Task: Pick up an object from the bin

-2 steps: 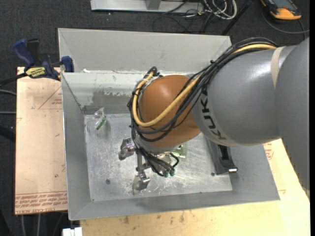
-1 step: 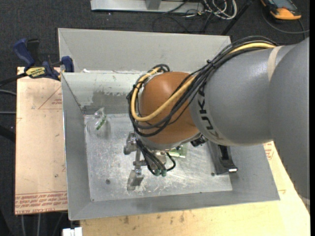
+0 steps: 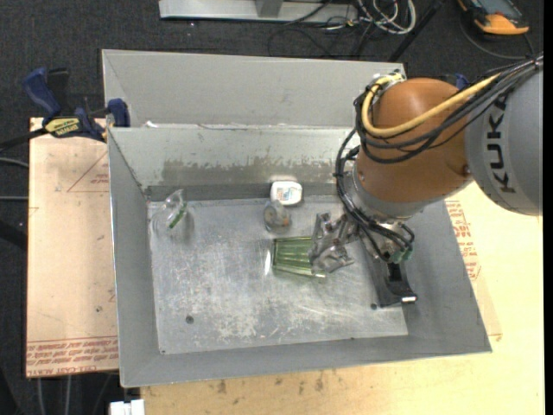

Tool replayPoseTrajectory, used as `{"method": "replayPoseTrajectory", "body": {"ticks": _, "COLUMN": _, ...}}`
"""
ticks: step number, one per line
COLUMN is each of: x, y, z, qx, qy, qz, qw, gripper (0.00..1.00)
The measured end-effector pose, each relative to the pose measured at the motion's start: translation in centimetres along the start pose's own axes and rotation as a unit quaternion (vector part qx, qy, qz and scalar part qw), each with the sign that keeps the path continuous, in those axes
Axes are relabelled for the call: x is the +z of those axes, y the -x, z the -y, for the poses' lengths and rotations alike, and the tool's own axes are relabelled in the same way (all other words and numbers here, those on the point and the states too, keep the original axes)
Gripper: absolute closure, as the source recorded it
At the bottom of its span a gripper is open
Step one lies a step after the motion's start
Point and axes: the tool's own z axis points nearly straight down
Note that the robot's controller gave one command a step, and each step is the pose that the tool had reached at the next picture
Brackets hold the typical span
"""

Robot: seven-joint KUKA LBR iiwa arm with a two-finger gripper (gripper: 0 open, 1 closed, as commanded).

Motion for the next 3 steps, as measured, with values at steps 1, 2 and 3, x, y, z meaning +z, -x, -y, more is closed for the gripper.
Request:
{"method": "replayPoseTrajectory", "body": {"ticks": 1, "x": 0.0, "y": 0.0, "z": -0.1, "qx": 0.000, "qy": 0.000, "qz": -0.0003, "qw": 1.0000, "gripper": 1.00}}
{"method": "replayPoseTrajectory", "body": {"ticks": 2, "x": 3.0, "y": -1.0, "z": -3.2, "qx": -0.092, "qy": -0.001, "qz": 0.0015, "qw": 0.9958, "gripper": 1.00}}
{"method": "replayPoseTrajectory", "body": {"ticks": 3, "x": 5.3, "y": -1.8, "z": -4.6, "qx": -0.141, "qy": 0.002, "qz": -0.0013, "qw": 0.9900, "gripper": 1.00}}
